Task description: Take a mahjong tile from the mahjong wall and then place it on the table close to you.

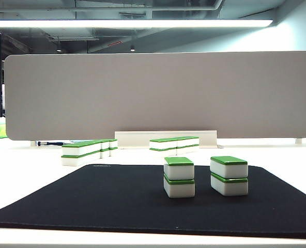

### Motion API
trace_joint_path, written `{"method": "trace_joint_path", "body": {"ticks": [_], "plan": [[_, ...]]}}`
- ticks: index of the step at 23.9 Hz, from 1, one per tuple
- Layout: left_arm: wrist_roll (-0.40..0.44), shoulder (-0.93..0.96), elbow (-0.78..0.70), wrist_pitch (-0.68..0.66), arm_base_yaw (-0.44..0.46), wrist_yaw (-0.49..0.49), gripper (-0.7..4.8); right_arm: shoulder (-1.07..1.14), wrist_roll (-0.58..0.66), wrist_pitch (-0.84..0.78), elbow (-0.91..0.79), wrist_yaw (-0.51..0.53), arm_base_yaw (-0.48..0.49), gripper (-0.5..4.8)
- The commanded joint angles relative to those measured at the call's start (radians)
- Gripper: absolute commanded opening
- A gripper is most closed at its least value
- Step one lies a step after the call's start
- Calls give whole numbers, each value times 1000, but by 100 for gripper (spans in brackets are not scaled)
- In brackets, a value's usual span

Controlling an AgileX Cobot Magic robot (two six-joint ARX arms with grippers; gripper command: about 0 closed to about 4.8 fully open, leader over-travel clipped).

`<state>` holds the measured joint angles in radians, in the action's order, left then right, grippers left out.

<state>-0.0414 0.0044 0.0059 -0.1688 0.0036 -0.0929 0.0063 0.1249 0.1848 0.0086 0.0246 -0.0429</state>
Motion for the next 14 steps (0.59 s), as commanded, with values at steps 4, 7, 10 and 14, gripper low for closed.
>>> {"method": "trace_joint_path", "body": {"ticks": [4, 7, 10, 14], "plan": [[4, 1, 1, -10, -2, 7, 18, -9, -29, -2, -3, -8, -1, -1], [4, 1, 1, -10, -2, 7, 19, -9, -56, -2, -3, -7, -1, -1], [4, 1, 1, -10, -2, 7, 19, -9, -54, -3, -3, -3, -2, -1], [4, 1, 1, -10, -2, 7, 18, -9, -54, -4, -3, -4, -2, -1]]}}
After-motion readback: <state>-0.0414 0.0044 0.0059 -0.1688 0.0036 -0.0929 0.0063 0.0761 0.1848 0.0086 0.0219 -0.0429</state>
